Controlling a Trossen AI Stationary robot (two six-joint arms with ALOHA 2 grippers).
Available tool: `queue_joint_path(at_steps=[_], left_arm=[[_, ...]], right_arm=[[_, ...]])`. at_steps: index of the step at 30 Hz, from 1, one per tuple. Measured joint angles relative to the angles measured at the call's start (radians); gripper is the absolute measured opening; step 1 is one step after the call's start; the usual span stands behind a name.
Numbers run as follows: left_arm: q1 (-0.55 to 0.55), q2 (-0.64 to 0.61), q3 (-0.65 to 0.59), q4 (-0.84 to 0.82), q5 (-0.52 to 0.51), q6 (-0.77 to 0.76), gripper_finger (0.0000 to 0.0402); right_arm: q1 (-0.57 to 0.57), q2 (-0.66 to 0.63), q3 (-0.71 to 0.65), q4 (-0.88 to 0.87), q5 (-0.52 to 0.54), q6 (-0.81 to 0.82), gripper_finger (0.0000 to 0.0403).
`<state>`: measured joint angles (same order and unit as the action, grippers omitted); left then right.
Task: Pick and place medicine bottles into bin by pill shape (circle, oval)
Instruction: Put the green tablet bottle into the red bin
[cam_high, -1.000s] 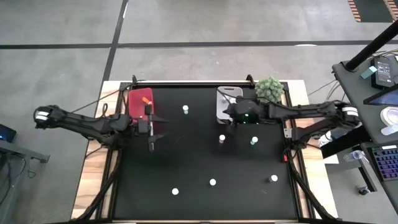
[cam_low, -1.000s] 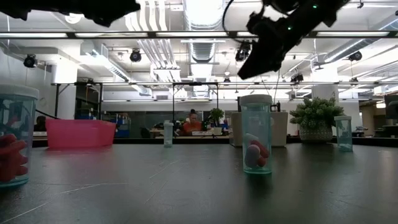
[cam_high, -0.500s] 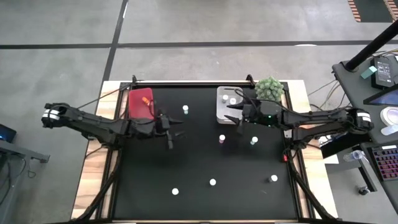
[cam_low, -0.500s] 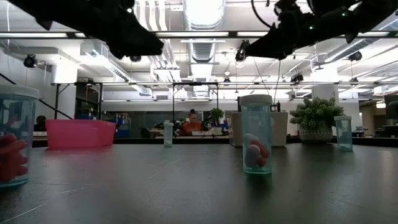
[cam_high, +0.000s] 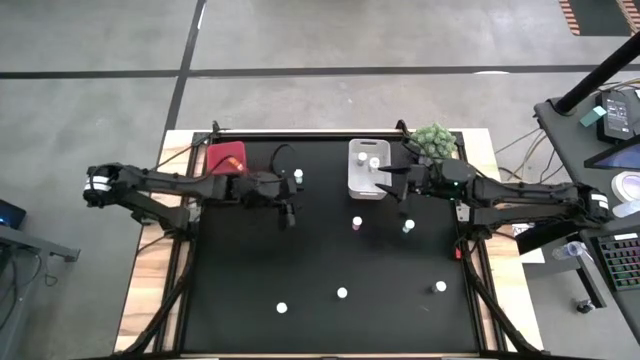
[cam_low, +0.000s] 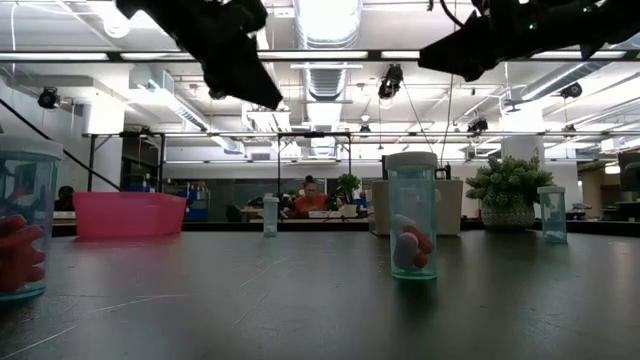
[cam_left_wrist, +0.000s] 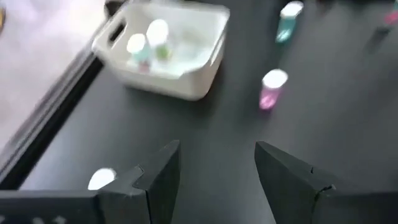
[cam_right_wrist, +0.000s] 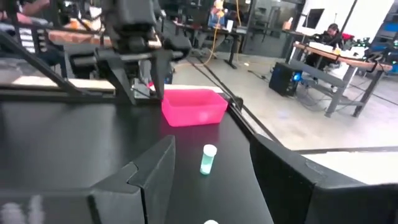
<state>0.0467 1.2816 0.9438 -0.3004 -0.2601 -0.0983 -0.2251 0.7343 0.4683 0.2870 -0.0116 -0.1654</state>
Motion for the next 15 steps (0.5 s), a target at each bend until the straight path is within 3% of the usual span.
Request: queue_joint_path(at_steps=[6,15], left_arm=[[0.110,0.098,0.162,-0.286,0.032,-0.139,0.0189],[0.278,0.302,0.278,-0.329,0.053,-0.227,0.0189]], right_arm=[[0.000,-0.001,-0.007,-0.008,0.003,0.004,0.0201],[-0.002,0.007,-0.007,-0.006,0.004,-0.030,0.0201]])
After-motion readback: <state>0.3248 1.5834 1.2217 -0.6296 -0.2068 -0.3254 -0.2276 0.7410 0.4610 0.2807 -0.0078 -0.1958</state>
